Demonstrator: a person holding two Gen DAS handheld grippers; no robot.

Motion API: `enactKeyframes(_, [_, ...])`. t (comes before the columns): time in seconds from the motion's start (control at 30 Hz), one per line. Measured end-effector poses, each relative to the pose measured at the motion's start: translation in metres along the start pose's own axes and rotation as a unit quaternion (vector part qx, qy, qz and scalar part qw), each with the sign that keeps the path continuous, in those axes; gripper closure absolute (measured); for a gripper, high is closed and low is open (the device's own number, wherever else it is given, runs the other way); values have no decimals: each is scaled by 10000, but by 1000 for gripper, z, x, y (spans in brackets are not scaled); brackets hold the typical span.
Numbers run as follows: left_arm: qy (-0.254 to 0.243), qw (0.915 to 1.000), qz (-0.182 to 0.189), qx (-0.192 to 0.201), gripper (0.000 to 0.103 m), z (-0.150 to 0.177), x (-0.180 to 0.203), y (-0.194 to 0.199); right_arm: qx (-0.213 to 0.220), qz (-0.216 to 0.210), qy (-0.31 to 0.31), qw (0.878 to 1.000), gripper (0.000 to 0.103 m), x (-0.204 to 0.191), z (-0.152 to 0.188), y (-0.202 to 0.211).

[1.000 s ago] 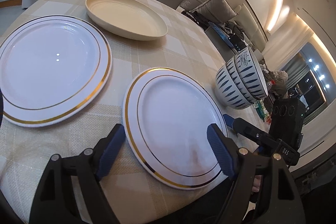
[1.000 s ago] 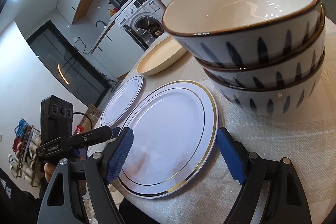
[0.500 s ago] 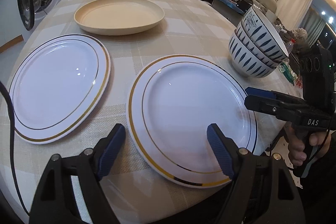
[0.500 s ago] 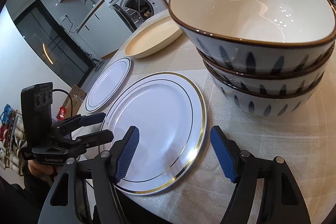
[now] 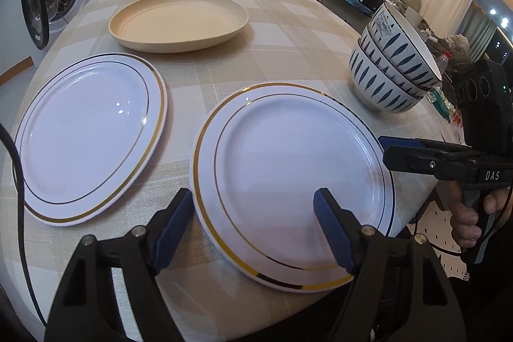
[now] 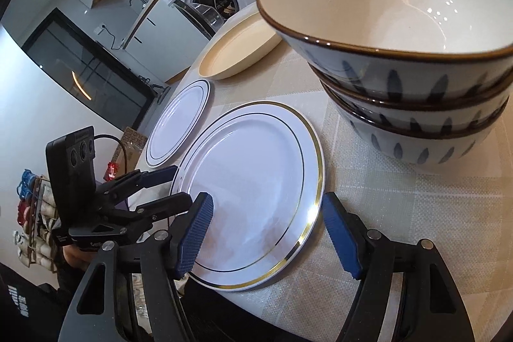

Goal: Organize plates and bowls
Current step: 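Move the right gripper to the rim of a white gold-rimmed plate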

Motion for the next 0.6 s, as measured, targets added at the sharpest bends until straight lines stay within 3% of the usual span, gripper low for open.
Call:
enactKeyframes(0.27, [-115, 9999, -86, -44, 27, -1, 2, -2, -175, -562, -331, 9977, 33, 8, 4, 6])
enactKeyframes(0.4, [-36, 10000, -18, -46, 28, -1, 0, 0, -192, -268, 70, 9994, 34, -1, 7, 3])
enactKeyframes(0.6, [328, 9987, 386, -26, 30, 0, -10, 6, -123, -60, 344, 9993, 34, -5, 8, 1])
Point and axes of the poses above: each gripper's, at about its wrist camera, not at the fingertips, and y roughly against the way its jaws point, x to its right, z to its underside, the point moved 4 cm from there along -y, roughly the way its jaws point, and after that the axes turned 1 degree about -z, right-handed, at the moved point
